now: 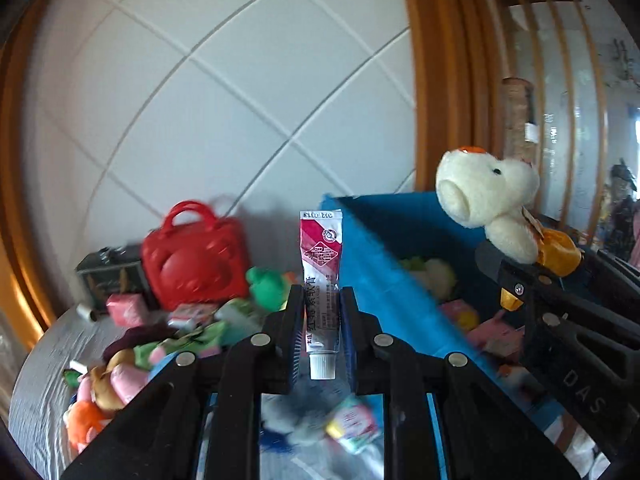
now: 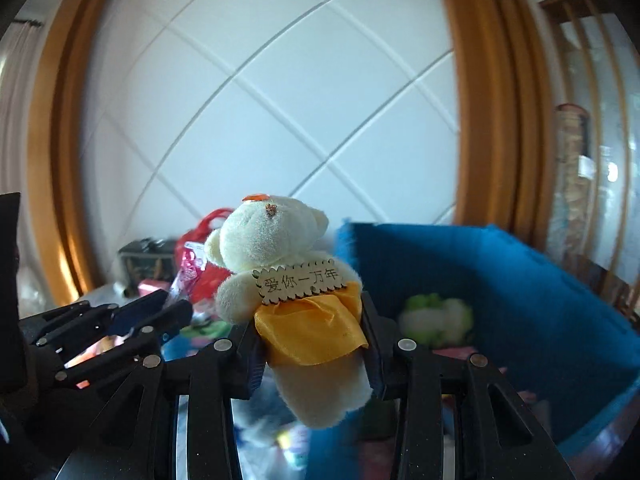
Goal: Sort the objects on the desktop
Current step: 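Open both tools over the crate to drop the tube and teddy bear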
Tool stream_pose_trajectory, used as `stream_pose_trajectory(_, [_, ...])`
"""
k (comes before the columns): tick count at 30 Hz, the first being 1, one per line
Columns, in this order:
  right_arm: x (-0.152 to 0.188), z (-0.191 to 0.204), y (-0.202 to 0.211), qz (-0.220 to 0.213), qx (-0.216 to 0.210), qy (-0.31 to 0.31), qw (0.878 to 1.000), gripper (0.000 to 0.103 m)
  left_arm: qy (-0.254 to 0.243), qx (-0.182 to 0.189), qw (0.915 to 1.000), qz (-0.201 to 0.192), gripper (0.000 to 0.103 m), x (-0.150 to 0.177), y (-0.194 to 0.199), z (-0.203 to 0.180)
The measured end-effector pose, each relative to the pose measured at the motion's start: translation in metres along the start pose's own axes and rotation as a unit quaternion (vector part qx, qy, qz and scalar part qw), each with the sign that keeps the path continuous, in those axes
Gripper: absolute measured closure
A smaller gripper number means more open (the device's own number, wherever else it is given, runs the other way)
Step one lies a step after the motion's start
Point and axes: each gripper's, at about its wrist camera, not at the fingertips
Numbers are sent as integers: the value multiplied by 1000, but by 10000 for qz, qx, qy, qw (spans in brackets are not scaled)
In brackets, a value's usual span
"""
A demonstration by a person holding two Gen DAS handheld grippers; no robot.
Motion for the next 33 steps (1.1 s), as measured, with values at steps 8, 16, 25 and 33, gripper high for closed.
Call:
stream_pose_trajectory(8, [-1, -110, -4, 51, 1311, -13, 9914, 63, -265, 673, 9970, 258, 86, -26, -24, -110])
stream_pose_trajectory(16, [15, -176, -35, 682, 2118, 179, 9748, 63, -550, 913, 9866, 1236, 86, -25, -75, -181])
stream_pose_trajectory(25, [32, -205, -62, 1351, 2009, 251, 9699, 63, -661, 911, 9803, 1622, 86, -23, -93, -209])
stream_pose_trajectory(33, [29, -209, -64, 1511, 2111, 262, 9654, 37, -643, 838, 9809, 1636, 58, -23, -92, -207])
Point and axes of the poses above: each gripper's, at about its wrist camera, not at the fingertips, and y roughly against the way its jaws point, z to its left, x to its underside, and after that the axes turned 1 degree about -z, right-handed
